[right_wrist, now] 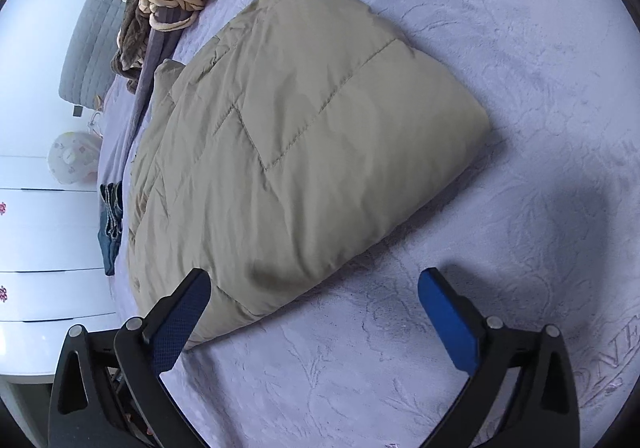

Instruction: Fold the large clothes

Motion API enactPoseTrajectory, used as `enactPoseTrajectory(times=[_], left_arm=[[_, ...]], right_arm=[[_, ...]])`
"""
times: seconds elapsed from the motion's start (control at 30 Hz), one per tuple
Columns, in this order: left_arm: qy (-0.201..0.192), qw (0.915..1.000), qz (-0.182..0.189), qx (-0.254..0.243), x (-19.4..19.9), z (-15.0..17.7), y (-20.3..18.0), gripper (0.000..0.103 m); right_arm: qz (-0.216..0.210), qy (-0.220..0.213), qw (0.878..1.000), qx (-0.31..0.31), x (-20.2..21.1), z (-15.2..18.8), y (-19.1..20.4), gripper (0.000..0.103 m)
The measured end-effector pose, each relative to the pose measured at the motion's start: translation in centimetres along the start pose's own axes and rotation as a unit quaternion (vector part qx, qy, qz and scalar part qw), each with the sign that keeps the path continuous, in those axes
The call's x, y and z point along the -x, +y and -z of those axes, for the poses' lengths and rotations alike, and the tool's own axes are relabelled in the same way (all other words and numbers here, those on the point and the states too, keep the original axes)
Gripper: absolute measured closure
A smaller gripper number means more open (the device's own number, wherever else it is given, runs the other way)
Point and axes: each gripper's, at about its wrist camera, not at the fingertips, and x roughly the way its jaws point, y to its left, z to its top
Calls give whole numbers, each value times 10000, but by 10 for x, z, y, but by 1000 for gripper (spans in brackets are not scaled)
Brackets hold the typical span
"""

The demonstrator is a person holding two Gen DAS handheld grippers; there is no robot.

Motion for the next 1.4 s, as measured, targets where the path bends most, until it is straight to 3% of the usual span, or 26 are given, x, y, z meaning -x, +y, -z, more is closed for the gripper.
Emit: enactPoseTrajectory(times=[0.2, 0.33, 0.4, 0.47, 0.57, 0.7, 0.8, 0.87, 0.93, 0.97, 1.0, 1.03, 1.07, 1.13, 1.23, 1.4], left_arm=[[232, 9966, 622, 487, -16, -2, 15, 0], [245, 9948, 480, 862, -25, -5, 32, 0], [232, 9922, 676, 1020, -31, -7, 40, 0], [354, 9858, 1123, 1200, -41, -10, 47, 0], [567, 9635, 2003, 1682, -59, -14, 57, 0], [293, 9482, 2387, 2077, -66, -26, 65, 0], [94, 9406, 2521, 2270, -72, -36, 65, 0], [44, 9405, 2486, 2317, -75, -41, 62, 1], [2, 9485, 2311, 2167, -75, -49, 56, 23], [-15, 9510, 2318, 2046, -73, -52, 53, 47], [-75, 9485, 2516, 1924, -70, -53, 51, 70], [-133, 9496, 2538, 1833, -66, -56, 52, 75], [-221, 9546, 2463, 1659, -59, -58, 49, 77], [-366, 9629, 2321, 1325, -45, -61, 40, 80], [-573, 9696, 2198, 909, -23, -62, 31, 82], [-743, 9730, 2161, 310, 10, -49, 31, 82]], right_arm=[[-153, 64, 9996, -235, -11, -3, -4, 0], [-365, 103, 9982, -464, -18, -6, -7, 0], [-510, 92, 9966, -645, -23, -8, -10, 0], [-685, 118, 9941, -833, -29, -10, -12, 0], [-1059, 181, 9889, -1030, -42, -15, -11, 0], [-1574, 233, 9823, -987, -57, -28, 7, 0], [-1590, 265, 9825, -933, -66, -31, 14, 0], [-1538, 279, 9826, -1006, -73, -30, 12, 0], [-1550, 269, 9811, -1128, -75, -30, 8, 0], [-1587, 266, 9797, -1196, -74, -30, 7, 1], [-1609, 261, 9784, -1267, -72, -29, 5, 5], [-1567, 261, 9785, -1316, -70, -29, 4, 21], [-1460, 270, 9793, -1374, -69, -28, 1, 31], [-1616, 257, 9746, -1531, -66, -24, -4, 60], [-1620, 96, 9763, -1434, -55, -18, 0, 75], [-1715, -60, 9770, -1264, -30, 0, 4, 79]])
